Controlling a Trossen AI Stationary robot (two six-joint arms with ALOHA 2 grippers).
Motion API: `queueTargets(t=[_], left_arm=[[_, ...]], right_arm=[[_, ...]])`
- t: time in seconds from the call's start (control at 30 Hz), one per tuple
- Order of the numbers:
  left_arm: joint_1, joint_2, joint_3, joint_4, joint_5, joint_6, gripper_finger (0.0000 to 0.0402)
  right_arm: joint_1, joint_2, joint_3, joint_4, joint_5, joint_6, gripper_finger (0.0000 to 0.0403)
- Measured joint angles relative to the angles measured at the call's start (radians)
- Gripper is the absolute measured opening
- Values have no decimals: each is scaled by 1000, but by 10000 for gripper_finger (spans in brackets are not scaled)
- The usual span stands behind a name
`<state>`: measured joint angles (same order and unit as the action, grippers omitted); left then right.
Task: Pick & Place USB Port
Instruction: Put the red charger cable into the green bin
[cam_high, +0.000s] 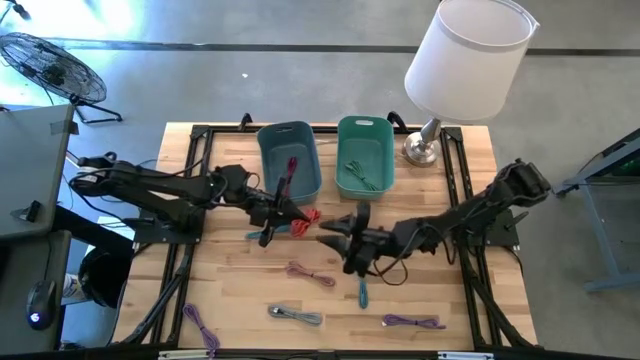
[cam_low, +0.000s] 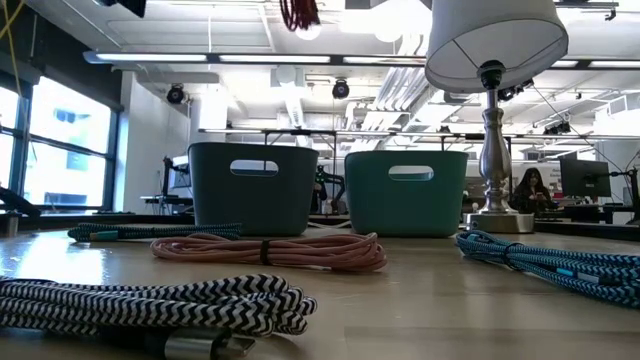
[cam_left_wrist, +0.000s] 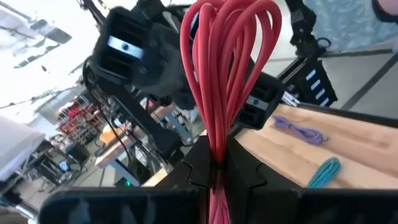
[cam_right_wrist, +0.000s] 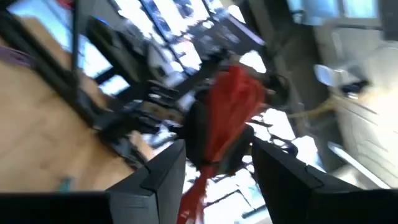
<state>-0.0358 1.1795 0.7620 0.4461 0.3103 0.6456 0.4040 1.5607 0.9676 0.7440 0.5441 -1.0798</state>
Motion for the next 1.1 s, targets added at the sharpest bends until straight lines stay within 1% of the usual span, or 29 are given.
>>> queueTargets(t=[0.1, 0.17, 0.23, 0.37, 0.47, 0.8, 0.9, 1.0, 1.1], left_arm=[[12, 4, 0, -7, 2, 0, 12], [19, 4, 0, -8, 3, 1, 12], [25, 4, 0, -17, 16, 0, 14], [25, 4, 0, -31, 17, 1, 12], [25, 4, 0, -32, 17, 4, 12], [25, 18, 2, -44, 12, 5, 12], [37, 34, 4, -21, 17, 4, 12], [55, 40, 1, -37, 24, -3, 12], [60, 50, 3, -28, 38, -14, 12]], right_arm=[[-19, 12, 0, 29, -3, -7, 176], [-34, 12, 0, 30, -17, 36, 173], [-45, 12, 0, 22, -43, 79, 166], [-63, 12, 0, -4, -116, 86, 149], [-72, 12, 0, -6, -130, 100, 141], [-117, 12, 2, -20, -185, 188, 138], [-125, 12, 38, -106, -195, 220, 138], [-135, 16, 100, -227, -252, 270, 138], [-138, 40, 152, -278, -253, 276, 138]])
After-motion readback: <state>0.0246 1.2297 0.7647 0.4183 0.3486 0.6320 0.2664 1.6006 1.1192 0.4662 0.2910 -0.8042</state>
